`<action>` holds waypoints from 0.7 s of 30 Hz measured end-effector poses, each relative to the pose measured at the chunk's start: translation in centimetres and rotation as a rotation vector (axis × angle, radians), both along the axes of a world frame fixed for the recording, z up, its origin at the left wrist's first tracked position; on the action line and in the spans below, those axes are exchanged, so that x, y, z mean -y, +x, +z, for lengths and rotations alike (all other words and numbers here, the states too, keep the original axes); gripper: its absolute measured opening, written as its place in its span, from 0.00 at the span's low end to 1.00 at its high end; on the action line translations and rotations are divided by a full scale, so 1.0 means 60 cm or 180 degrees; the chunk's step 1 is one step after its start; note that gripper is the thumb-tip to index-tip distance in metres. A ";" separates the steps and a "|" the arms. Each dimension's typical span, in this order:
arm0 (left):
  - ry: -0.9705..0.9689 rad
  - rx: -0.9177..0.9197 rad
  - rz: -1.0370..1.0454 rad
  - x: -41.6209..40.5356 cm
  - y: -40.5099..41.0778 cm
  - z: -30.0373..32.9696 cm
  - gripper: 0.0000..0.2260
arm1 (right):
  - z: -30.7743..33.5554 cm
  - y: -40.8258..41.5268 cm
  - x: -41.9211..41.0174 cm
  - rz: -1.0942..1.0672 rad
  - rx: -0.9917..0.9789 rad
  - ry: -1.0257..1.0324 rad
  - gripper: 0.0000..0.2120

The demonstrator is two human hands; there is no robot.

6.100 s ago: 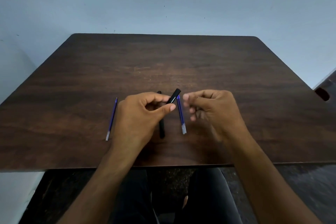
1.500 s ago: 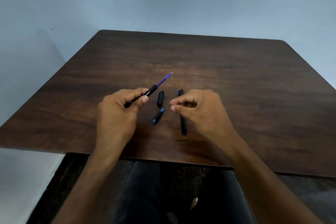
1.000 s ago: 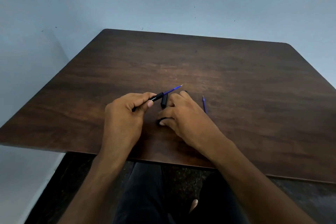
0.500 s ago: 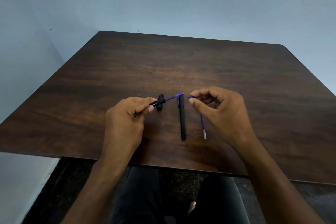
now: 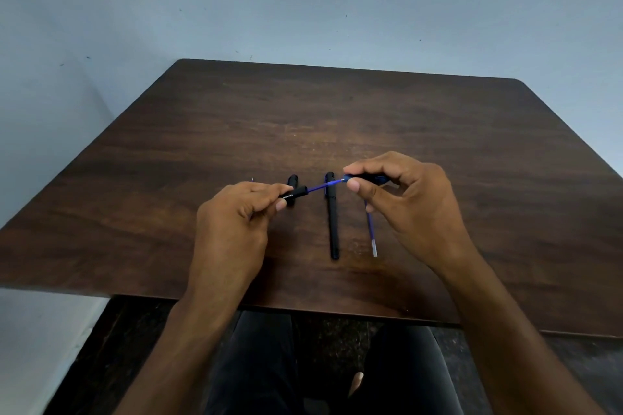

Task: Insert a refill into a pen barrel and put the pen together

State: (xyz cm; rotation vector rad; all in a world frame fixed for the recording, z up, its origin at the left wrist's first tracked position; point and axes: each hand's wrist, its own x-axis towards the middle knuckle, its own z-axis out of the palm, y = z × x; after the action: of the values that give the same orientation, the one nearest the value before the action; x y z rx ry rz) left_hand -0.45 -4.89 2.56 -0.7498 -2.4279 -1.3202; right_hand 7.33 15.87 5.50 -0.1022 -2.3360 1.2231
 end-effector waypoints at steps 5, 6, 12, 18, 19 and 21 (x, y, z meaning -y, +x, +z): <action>-0.0073 -0.0081 -0.0035 -0.002 0.001 0.000 0.16 | 0.002 0.001 0.000 -0.0003 0.0044 0.0128 0.09; -0.0081 -0.0092 -0.0051 -0.003 0.001 0.000 0.16 | 0.002 0.001 0.001 0.0004 0.0049 0.0149 0.09; -0.0126 -0.0059 -0.0021 -0.002 -0.003 0.000 0.14 | 0.002 0.003 -0.002 -0.0072 0.0018 0.0125 0.08; -0.0122 -0.0004 0.0007 0.000 -0.001 0.005 0.13 | 0.004 0.011 -0.001 -0.0114 -0.0057 0.0023 0.08; -0.0129 -0.0010 0.0005 0.000 -0.001 0.006 0.12 | 0.004 0.011 0.000 -0.0107 -0.0046 0.0020 0.08; -0.0154 -0.0013 -0.0013 -0.002 0.000 0.008 0.12 | 0.006 0.010 0.002 -0.0089 -0.0009 0.0057 0.08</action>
State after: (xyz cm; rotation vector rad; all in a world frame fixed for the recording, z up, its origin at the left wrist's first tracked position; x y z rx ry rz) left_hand -0.43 -4.79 3.02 -0.7693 -2.4643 -1.2644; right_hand 7.91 15.76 5.86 -0.1266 -2.3347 1.1878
